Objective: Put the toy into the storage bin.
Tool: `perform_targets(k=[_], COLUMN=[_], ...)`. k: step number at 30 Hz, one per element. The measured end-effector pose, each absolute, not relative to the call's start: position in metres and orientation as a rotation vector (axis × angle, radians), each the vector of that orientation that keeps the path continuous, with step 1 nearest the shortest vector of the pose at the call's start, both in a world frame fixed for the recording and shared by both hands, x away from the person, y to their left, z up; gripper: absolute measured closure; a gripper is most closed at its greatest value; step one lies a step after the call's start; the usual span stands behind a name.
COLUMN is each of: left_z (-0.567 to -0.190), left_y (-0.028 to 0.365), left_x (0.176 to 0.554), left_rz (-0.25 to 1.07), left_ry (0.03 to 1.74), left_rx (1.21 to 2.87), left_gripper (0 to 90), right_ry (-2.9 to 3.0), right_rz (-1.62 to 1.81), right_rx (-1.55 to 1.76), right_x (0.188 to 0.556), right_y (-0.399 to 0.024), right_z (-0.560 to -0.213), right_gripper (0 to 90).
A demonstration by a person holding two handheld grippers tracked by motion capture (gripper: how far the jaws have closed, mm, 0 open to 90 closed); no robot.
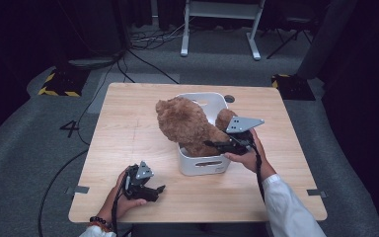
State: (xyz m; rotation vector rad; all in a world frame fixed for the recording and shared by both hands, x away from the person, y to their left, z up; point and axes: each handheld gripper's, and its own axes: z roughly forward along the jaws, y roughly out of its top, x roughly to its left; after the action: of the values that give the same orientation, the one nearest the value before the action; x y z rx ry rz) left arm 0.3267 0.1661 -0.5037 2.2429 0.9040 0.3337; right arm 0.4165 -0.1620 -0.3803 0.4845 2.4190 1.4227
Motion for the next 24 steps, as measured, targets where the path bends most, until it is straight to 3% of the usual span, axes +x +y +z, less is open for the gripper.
perform_targets(k=[24], left_z=[-0.5037], left_y=[0.1661], left_x=[0.3266], left_rz=[0.331], left_ry=[0.903], left_rx=[2.242], left_gripper=[14.8], right_ry=[2.598], right_rz=[1.166], right_rx=[0.497], right_x=[0.4261], right_y=[-0.1532], right_z=[-0.3758], right_gripper=[53.7])
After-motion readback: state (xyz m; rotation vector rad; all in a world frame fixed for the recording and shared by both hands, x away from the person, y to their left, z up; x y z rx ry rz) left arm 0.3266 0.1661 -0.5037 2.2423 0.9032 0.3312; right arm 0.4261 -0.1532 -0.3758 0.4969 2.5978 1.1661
